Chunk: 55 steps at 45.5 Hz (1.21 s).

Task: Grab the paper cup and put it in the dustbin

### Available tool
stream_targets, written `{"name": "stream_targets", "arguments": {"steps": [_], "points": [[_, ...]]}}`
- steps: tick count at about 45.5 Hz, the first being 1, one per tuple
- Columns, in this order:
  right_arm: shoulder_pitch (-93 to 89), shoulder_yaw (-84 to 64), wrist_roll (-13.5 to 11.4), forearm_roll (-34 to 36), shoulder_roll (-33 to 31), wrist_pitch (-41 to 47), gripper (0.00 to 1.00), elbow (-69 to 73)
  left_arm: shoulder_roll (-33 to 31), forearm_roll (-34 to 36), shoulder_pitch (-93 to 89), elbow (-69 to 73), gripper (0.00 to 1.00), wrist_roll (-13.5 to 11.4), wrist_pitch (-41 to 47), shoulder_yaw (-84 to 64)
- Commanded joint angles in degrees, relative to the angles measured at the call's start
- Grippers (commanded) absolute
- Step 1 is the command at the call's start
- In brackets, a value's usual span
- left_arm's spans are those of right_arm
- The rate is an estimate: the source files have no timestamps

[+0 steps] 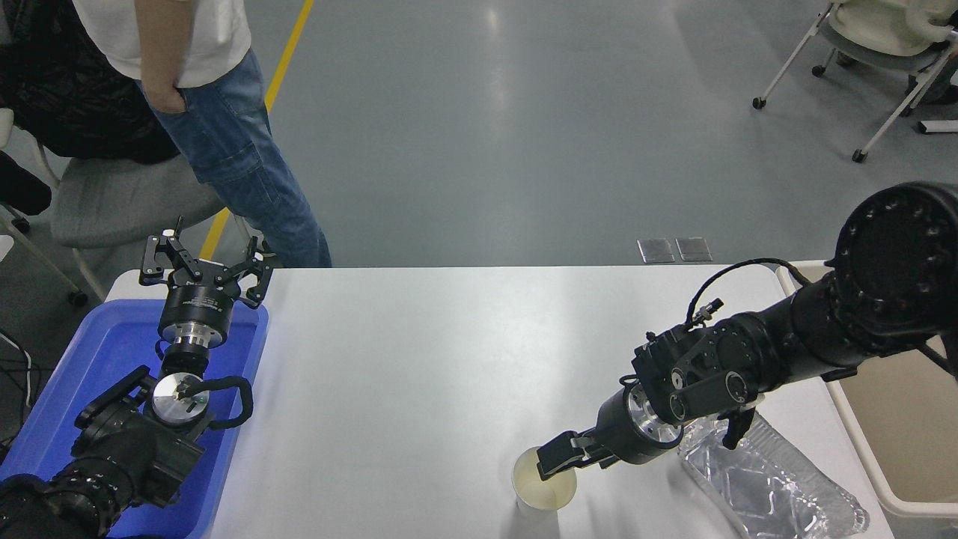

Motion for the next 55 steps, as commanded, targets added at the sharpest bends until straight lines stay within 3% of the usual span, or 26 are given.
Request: {"name": "stream_targets", "arguments": {"steps": [1, 15, 20, 24, 39, 47, 55], "points": [[-1.13, -0.26, 0.14, -1.41, 0.01, -0.53, 0.83, -0.73, 0.00, -0.04, -0.04, 0.00, 0.99, 0.00, 0.01, 0.01], [-1.48, -0.44, 0.14, -2.55, 0.01, -0.71, 0.57, -0.73, 0.00, -0.04, -0.04, 0.00, 0.99, 0.00, 0.01, 0.01], [-1.39, -0.53, 0.14, -3.34, 0.01, -0.18, 0.23, -0.64, 0.00, -0.04, -0.04, 0.00, 0.99, 0.00, 0.01, 0.01], [-1.39, -0.53, 0.23, -3.78, 0.01, -0.10, 0.02, -0.64, 0.00, -0.04, 0.05, 0.00, 0.99, 0.00, 0.01, 0.01], [-0.16, -0.79, 0.23, -3.61, 0.01, 0.17, 0.00, -0.38, 0.00, 0.05, 0.05, 0.00, 0.99, 0.00, 0.01, -0.08], [2.82, -1.05, 2.25, -3.43, 0.01, 2.28, 0.00, 0.85, 0.00, 0.05, 0.05, 0.00, 0.99, 0.00, 0.01, -0.08], [10.38, -1.76, 2.69, -3.35, 0.01, 4.82, 0.00, 5.68, 0.00, 0.14, 0.05, 0.00, 0.99, 0.00, -0.08, -0.08]]}}
